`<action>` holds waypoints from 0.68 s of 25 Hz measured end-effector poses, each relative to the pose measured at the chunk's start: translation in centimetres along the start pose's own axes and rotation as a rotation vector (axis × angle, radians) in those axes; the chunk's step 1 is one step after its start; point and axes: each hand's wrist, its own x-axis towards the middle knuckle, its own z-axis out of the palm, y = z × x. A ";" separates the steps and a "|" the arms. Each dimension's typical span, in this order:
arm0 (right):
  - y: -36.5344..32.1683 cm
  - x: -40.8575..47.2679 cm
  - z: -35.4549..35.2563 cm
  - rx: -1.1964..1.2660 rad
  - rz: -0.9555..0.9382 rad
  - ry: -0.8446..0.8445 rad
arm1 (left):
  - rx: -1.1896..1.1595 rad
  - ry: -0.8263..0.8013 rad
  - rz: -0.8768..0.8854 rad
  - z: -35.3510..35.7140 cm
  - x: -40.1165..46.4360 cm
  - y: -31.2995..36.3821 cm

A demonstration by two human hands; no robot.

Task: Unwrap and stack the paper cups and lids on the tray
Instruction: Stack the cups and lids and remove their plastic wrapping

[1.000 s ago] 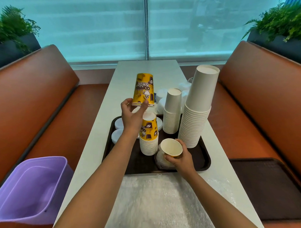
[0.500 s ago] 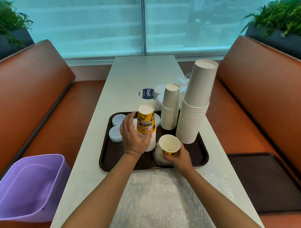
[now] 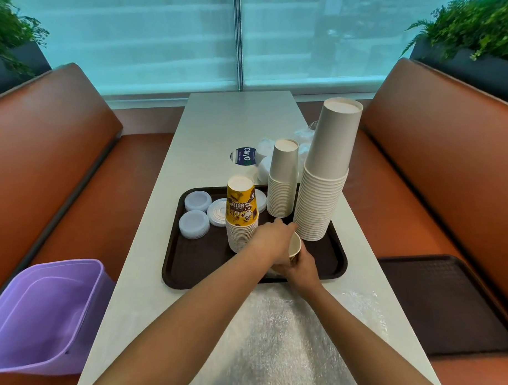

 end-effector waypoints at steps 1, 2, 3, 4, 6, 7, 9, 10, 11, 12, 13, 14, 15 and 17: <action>0.1 0.0 0.0 0.012 0.003 0.002 | 0.013 0.040 0.013 -0.6 -0.4 0.3; 0.2 0.0 0.0 0.028 0.005 0.015 | 0.020 0.105 0.030 -1.6 -1.0 0.7; 0.2 0.0 0.0 0.045 0.007 0.034 | 0.016 0.188 0.041 -2.8 -1.9 0.8; 0.1 0.1 0.0 0.064 0.010 0.052 | -0.004 0.290 0.034 -4.1 -2.8 0.8; 0.1 0.2 0.0 0.074 0.018 0.071 | -0.098 0.525 -0.044 -6.6 -4.5 0.0; 0.1 0.2 0.0 0.058 0.020 0.070 | -0.211 0.658 -0.096 -7.6 -5.3 -0.8; 0.2 0.3 -0.1 0.028 0.029 0.062 | -0.597 0.876 -0.172 -8.7 -5.8 -2.6; 0.2 0.3 -0.1 0.020 0.033 0.057 | -0.793 0.948 -0.191 -8.7 -5.6 -3.5; 0.2 0.2 -0.2 0.014 0.031 0.048 | -0.925 0.995 -0.204 -8.5 -5.1 -4.4; 0.2 0.1 -0.2 0.005 0.027 0.044 | -1.005 1.014 -0.211 -8.0 -4.6 -5.1; 0.2 0.1 -0.2 -0.001 0.024 0.039 | -1.056 1.008 -0.215 -7.3 -3.9 -5.7; 0.1 0.0 -0.1 -0.004 0.021 0.037 | -1.084 0.991 -0.222 -6.5 -3.3 -6.2; 0.2 0.0 -0.1 0.002 0.015 0.038 | -1.087 0.970 -0.231 -5.4 -2.7 -6.7; 0.2 0.1 0.0 0.011 -0.012 0.044 | -1.040 0.906 -0.263 -2.9 -1.5 -7.6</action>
